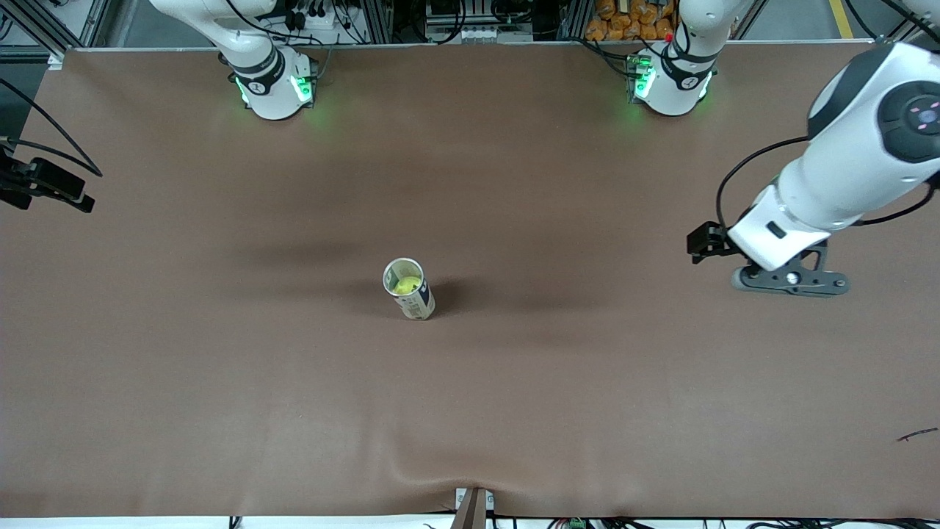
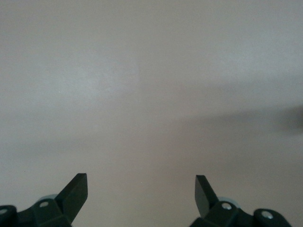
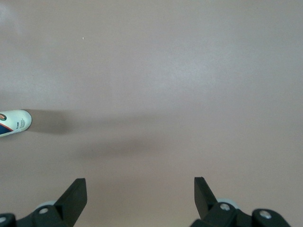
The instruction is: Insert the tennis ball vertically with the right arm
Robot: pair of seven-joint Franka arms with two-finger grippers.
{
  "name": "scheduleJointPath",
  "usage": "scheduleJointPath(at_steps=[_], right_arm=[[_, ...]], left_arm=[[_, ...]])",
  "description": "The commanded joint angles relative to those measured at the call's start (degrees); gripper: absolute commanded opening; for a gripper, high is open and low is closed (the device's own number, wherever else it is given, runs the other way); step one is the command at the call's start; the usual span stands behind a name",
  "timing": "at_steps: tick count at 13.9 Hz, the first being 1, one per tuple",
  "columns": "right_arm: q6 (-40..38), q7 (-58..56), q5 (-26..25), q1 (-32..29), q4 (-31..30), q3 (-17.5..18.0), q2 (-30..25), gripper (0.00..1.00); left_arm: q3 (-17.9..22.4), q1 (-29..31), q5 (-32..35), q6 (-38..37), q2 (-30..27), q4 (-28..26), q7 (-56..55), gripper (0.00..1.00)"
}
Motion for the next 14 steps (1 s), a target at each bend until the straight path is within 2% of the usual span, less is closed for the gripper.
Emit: scheduleJointPath(at_steps=[1,6,7,8,10,12,14], right_arm=[[-0.2,0.4,0.2,0.2,0.9,0.0,0.5,1.0],[-1.2,0.0,-1.3,0.1,1.2,0.0,-0.1,1.0],[-1.3,0.0,-1.6,0.1,1.4,0.0,-0.1,1.0],[-1.8,0.0,-1.6,0.2,1.4,0.0,-0.1,1.0],[-4.2,0.0,-1.6,0.2,1.4,0.0,-0.3,1.0],[-4.6,0.0,-1.6,0.1,1.5,0.0,-0.3,1.0],[-4.2,0.0,-1.8,0.0,1.6,0.0,-0.3,1.0]], left_arm=[[0.0,0.1,-0.4,-1.7,-1.0,1.6,0.3,1.0],[0.5,-0.3,-0.6,-1.7,-1.9,3.2,0.3,1.0],[2.4,-1.7,-0.8,-1.9,-3.6,3.8,0.4,1.0],[6.3,-4.1,-1.8,-3.0,-5.1,5.0,0.7,1.0],[14.2,-9.5,-8.0,-5.2,-8.3,7.8,0.9,1.0],[26.1,-15.1,-15.7,-5.3,-14.4,8.2,2.2,1.0],[41.7,-24.6,-22.9,-5.3,-20.1,8.0,6.5,1.0]])
